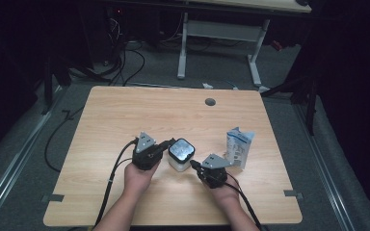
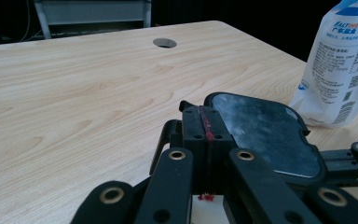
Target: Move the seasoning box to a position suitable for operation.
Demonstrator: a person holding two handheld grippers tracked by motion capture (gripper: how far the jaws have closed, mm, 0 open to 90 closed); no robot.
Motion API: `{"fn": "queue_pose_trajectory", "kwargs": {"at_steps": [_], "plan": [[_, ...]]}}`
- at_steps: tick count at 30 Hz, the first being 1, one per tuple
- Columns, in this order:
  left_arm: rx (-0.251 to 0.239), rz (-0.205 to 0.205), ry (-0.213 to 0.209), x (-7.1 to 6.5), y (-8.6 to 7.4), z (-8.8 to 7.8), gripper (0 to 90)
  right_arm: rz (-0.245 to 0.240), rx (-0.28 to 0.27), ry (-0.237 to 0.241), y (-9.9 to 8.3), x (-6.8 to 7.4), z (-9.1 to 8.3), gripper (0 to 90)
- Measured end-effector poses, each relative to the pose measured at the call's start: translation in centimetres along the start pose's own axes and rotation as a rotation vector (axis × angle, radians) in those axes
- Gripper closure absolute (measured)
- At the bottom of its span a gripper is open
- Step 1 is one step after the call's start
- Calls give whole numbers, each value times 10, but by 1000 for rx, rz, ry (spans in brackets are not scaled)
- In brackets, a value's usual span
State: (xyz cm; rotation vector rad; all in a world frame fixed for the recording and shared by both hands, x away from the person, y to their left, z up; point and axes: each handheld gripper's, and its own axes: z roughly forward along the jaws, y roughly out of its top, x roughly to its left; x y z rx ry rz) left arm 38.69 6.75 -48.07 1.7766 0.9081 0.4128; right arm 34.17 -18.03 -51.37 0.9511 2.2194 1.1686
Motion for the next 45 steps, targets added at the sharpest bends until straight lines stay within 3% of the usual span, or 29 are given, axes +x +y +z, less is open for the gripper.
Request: {"fn": "queue_pose_trajectory", "kwargs": {"at_steps": [13, 26, 33, 45], "plan": [[25, -9, 14, -1, -20, -5, 900, 15, -5, -8, -2, -7, -3, 897], [53, -1, 4, -15, -39, -9, 900, 21, -5, -12, -3, -9, -3, 896], [64, -12, -1, -20, -42, -3, 900, 22, -3, -17, -3, -10, -4, 895], [65, -45, 13, -14, -41, 5, 900, 26, -3, -30, -4, -14, -5, 896]]}}
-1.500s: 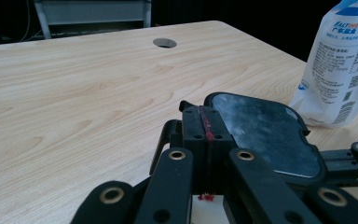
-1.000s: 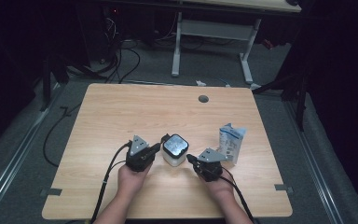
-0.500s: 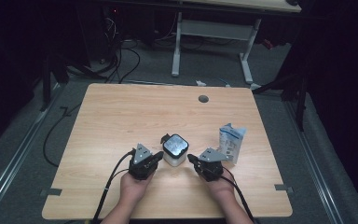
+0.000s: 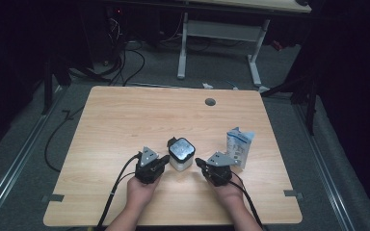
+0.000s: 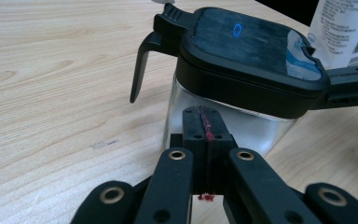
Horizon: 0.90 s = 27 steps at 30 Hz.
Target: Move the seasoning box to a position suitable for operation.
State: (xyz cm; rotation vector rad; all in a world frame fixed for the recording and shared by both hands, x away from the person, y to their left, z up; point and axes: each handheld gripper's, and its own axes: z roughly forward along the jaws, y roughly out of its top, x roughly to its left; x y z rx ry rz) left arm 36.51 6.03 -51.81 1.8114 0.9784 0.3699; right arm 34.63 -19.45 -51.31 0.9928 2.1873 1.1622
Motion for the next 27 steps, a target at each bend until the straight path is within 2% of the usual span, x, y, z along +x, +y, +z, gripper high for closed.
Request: {"fn": "queue_pose_trajectory", "kwargs": {"at_steps": [6, 10, 13, 16, 19, 21, 23, 25, 27], "plan": [[5, -11, 2, 2, 5, 7, 900, 7, -7, -13, 1, -4, -2, 895], [1, -29, -12, 4, 6, 11, 900, 21, -9, -22, 1, -8, -2, 895], [1, -27, -15, 6, 6, 12, 900, 41, -7, -25, 0, -12, 0, 896], [18, -5, 7, 10, 5, 10, 893, 49, -9, -32, 1, -15, 0, 896], [26, 57, 47, 15, 5, 1, 829, 50, -14, -42, 3, -15, 0, 896], [39, 102, 85, 22, 7, -11, 738, 55, -15, -52, 5, -16, 2, 895], [49, 127, 118, 32, 8, -24, 659, 59, -13, -55, 6, -16, 5, 895], [50, 131, 148, 43, 8, -37, 616, 66, -8, -65, 7, -16, 8, 896], [38, 118, 166, 55, 7, -52, 581, 59, -3, -70, 8, -15, 12, 895]]}}
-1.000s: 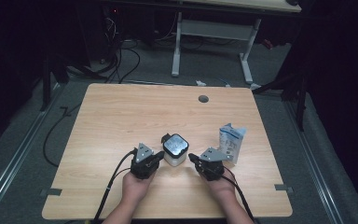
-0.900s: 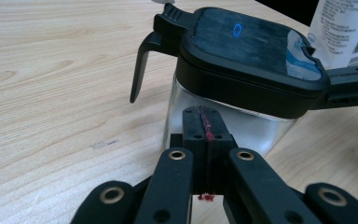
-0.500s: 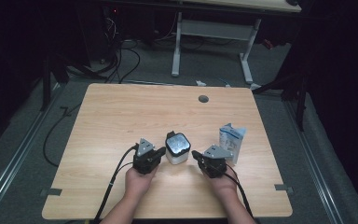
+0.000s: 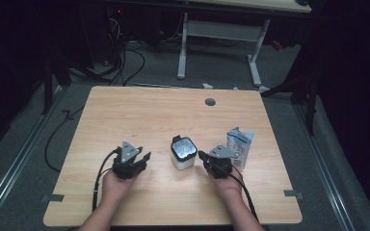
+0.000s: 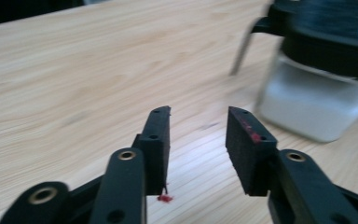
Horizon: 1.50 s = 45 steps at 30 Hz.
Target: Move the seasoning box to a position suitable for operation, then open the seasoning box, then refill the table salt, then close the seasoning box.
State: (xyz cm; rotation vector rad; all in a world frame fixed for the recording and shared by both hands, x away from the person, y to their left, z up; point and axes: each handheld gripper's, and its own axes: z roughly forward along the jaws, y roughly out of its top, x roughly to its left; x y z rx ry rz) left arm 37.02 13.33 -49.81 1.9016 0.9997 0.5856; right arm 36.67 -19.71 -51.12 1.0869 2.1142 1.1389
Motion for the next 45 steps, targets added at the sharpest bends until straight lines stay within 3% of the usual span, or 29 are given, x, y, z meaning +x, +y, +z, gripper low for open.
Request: {"fn": "queue_pose_trajectory", "kwargs": {"at_steps": [3, 7, 11, 15, 19, 29, 45], "plan": [[-35, -28, 22, 17, -8, -19, 557, -14, 19, -12, 2, 3, 5, 895], [-89, -62, 56, 30, -23, -38, 556, -20, 31, -24, 3, 5, 7, 896], [-96, -80, 70, 39, -30, -47, 557, -29, 45, -24, 3, 6, 6, 896], [-114, -125, 67, 48, -33, -52, 559, -36, 50, -22, 3, 9, 4, 897], [-119, -136, 64, 48, -34, -52, 558, -49, 51, -15, 3, 14, 2, 896], [-115, -117, 50, 41, -33, -49, 557, -68, 37, 7, 2, 28, -4, 896], [-103, -118, 40, 39, -35, -46, 557, -70, 20, 30, -2, 36, -9, 883]]}}
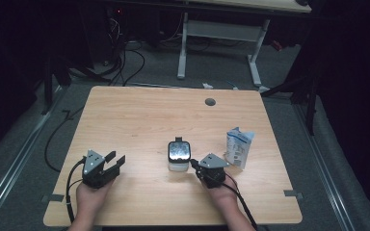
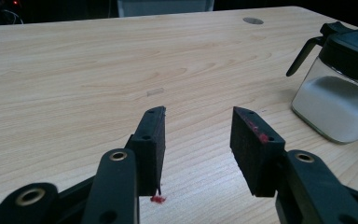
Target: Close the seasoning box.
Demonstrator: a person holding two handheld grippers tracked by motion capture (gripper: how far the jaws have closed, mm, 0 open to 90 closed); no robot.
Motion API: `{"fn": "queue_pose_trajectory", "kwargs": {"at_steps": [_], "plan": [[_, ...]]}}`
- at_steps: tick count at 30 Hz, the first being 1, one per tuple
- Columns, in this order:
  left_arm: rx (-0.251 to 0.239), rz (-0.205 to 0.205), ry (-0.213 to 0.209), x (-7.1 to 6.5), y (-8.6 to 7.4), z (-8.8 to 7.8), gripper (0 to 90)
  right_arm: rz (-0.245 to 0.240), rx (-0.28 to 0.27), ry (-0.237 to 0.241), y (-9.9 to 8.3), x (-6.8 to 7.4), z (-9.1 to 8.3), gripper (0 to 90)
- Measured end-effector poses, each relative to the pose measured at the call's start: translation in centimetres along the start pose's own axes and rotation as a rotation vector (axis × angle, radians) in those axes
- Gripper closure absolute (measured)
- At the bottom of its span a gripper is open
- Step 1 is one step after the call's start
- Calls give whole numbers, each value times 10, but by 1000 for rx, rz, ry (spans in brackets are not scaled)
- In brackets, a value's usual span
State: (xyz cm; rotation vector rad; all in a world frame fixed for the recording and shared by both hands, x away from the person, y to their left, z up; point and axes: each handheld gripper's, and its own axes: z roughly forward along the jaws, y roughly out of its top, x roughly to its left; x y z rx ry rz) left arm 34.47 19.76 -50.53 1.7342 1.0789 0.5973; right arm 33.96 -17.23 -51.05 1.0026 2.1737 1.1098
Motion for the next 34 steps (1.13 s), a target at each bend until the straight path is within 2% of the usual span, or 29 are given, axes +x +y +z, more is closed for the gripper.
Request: {"fn": "queue_pose_trajectory", "kwargs": {"at_steps": [4, 8, 14, 16, 20, 22, 26, 28, 34], "plan": [[-2, 0, -4, 0, 1, 0, 554, -1, -5, -9, -1, -2, -4, 876], [-2, 2, -18, -1, 0, 2, 550, 17, 4, -33, -5, -11, -10, 850], [24, 15, -39, -5, -4, 3, 541, 65, 37, -81, -25, -38, -25, 773], [29, 18, -45, -7, -5, 2, 529, 84, 45, -75, -32, -46, -34, 739], [63, 32, -66, -13, -8, 3, 485, 126, -7, -90, -52, -57, -60, 634], [79, 60, -62, -19, -9, 7, 462, 172, -34, -90, -64, -62, -72, 608], [82, 62, -63, -27, -6, 12, 451, 150, -40, -124, -68, -64, -81, 590], [82, 61, -69, -30, -6, 14, 448, 165, -42, -122, -69, -66, -81, 589], [85, 78, -75, -33, -6, 14, 441, 157, -37, -117, -70, -68, -78, 581]]}}
